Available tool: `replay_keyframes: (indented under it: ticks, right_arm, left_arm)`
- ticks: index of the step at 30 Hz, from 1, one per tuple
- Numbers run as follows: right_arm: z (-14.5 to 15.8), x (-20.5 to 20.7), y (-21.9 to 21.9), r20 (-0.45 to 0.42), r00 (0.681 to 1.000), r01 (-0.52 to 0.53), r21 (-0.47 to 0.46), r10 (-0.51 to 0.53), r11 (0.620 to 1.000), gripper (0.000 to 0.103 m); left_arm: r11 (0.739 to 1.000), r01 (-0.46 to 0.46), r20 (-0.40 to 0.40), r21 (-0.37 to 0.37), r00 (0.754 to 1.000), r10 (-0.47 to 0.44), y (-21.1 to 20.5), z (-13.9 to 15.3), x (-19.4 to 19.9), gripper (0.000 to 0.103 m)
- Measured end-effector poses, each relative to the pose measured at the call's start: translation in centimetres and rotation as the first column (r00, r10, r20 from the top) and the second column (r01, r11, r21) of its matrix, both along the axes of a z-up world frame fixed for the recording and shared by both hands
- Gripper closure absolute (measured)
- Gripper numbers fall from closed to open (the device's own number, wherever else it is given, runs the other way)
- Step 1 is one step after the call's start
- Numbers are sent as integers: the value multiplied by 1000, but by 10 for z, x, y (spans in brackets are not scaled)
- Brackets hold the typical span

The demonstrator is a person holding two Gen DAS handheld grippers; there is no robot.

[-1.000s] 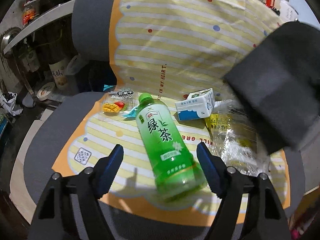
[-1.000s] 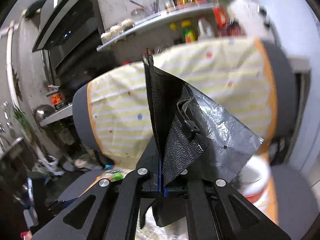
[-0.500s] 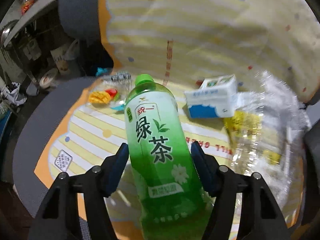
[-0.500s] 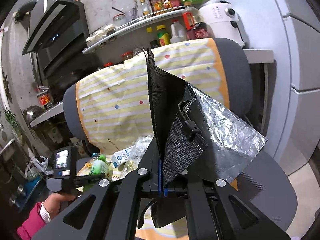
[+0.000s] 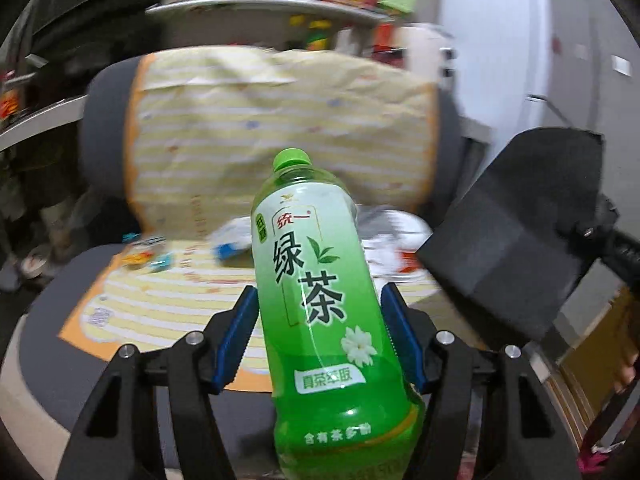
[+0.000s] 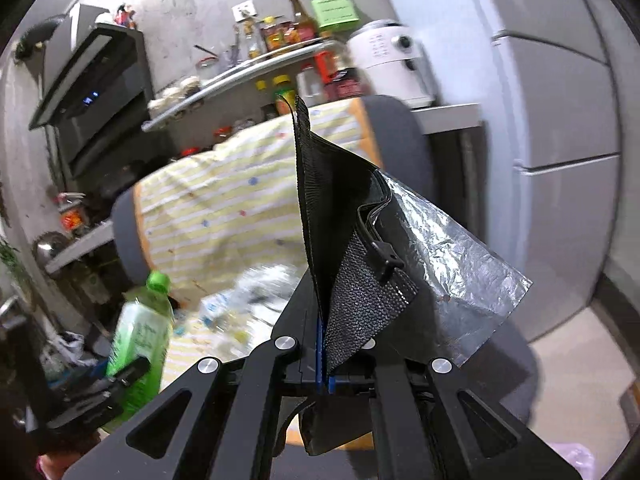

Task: Collect trash
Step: 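Carry the black cloth to the bin and open the right tool over it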

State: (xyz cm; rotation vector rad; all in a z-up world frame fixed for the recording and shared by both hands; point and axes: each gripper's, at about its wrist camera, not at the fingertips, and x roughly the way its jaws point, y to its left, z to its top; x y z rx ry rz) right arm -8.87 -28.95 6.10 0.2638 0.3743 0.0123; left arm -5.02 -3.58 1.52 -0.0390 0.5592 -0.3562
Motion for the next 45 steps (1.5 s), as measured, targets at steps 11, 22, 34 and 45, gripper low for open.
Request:
replay_keyframes:
  ticks: [11,22,34,45]
  right_arm:
    - [-50,-131,-78,-137,942,297,-83,-306,951,101]
    - [-127,-175,-135,-297,835,468,-62,-464,881,81]
    - [-107,-207,-164,-198,840,512,-24,-506,859,64]
    - [-112,-201,-167,-236,852,471,-44,-467,881,50]
  left_arm:
    - [913,407,-13,-38,913,-408,-157,-26,-51,41]
    - [841,540,-79,-28,838,-540,-217,-51,-80,41]
    - [776,631,-123,-4,770,-627,-243,-64,-94,41]
    - [756,655,-116,6,751,-650,-251,-61,-104,41]
